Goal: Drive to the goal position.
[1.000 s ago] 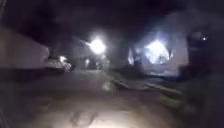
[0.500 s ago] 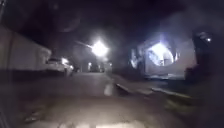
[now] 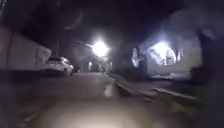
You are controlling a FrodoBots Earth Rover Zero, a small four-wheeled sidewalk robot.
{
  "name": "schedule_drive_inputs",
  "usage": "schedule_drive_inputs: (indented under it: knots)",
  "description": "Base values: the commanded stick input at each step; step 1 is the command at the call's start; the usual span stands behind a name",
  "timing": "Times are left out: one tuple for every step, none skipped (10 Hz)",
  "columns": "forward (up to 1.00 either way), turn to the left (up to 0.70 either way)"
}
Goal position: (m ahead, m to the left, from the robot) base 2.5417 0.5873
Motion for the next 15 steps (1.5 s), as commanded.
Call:
schedule_drive_inputs:
  knots:
    - [0.5, 0.0]
    - [0.5, 0.0]
    - [0.5, 0.0]
    - [0.5, 0.0]
    - [0.5, 0.0]
    - [0.5, 0.0]
    - [0.5, 0.0]
    - [0.5, 0.0]
    - [0.5, 0.0]
    - [0.5, 0.0]
    - [0.5, 0.0]
    - [0.5, 0.0]
    - [0.5, 0.0]
    - [0.5, 0.0]
    - [0.5, 0.0]
